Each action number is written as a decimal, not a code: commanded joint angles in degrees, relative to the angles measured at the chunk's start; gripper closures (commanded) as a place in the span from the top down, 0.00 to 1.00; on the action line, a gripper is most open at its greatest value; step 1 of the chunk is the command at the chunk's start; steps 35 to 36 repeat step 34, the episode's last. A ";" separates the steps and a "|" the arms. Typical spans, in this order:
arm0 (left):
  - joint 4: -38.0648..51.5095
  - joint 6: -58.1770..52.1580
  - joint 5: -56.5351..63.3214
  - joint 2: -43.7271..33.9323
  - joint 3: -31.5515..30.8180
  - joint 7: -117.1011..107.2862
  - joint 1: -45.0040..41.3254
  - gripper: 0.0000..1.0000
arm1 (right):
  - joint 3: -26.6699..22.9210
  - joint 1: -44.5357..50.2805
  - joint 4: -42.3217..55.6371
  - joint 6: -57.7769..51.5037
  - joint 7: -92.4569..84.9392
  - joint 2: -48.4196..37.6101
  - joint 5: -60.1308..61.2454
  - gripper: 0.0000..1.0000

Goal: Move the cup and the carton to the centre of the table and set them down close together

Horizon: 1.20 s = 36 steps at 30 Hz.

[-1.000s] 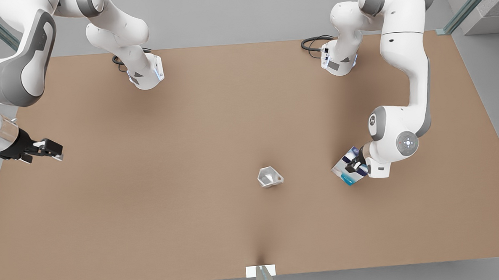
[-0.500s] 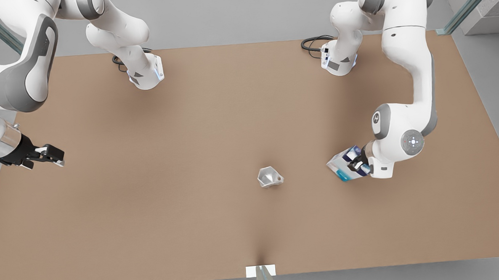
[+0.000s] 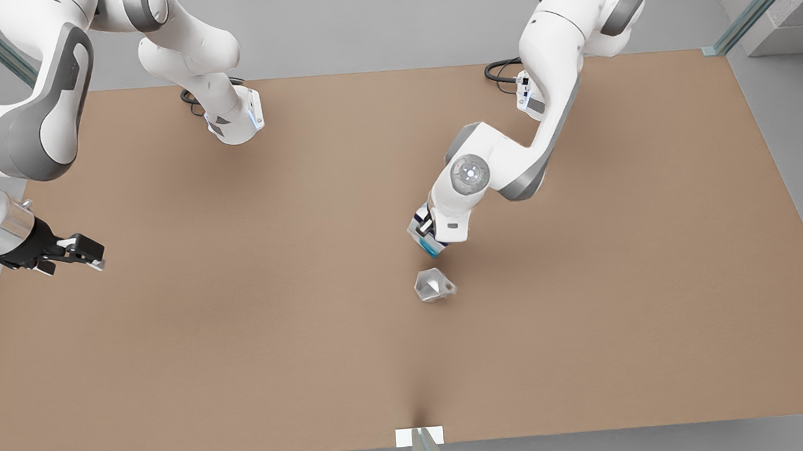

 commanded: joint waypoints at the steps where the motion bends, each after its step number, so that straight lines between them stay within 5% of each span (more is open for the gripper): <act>1: 0.01 0.04 -0.14 0.16 0.00 -0.01 0.03 0.66 | 0.00 0.00 0.00 0.00 -0.02 0.00 0.00 1.00; 4: 0.01 1.98 0.03 1.48 0.00 -0.01 -0.32 0.68 | -0.09 0.00 0.00 0.00 0.07 -0.09 0.00 1.00; 6: 0.01 3.38 0.21 2.18 0.00 0.08 -0.32 1.00 | 0.00 0.08 -0.09 0.00 -0.02 0.00 0.00 1.00; 13: -0.08 2.51 0.21 2.01 0.00 0.08 -0.76 1.00 | 0.00 0.00 -0.09 0.00 -0.02 0.00 0.00 1.00; 16: 9.84 -11.73 0.82 0.95 0.97 1.05 -0.58 1.00 | 0.00 0.00 0.00 0.00 -0.02 0.00 0.00 1.00; 18: 17.23 -19.73 0.74 0.43 9.22 19.04 -0.41 1.00 | 0.00 0.00 0.00 0.00 -0.02 0.00 0.00 1.00; 21: 17.06 -25.53 0.74 -0.72 26.54 60.98 -0.41 1.00 | 0.00 0.00 0.00 0.70 -0.02 0.00 0.00 1.00; 25: 17.67 -26.06 0.91 -3.79 34.19 78.30 -0.32 1.00 | 0.00 -0.09 0.00 0.88 -0.02 0.00 0.00 1.00; 30: 17.23 -25.80 15.68 -10.56 2.38 77.95 26.30 1.00 | 0.00 0.00 0.00 0.88 -0.02 0.08 0.00 1.00; 36: 17.06 -25.80 17.08 -10.91 -1.76 77.78 29.65 1.00 | 0.00 0.00 0.00 1.58 -0.02 0.00 0.00 1.00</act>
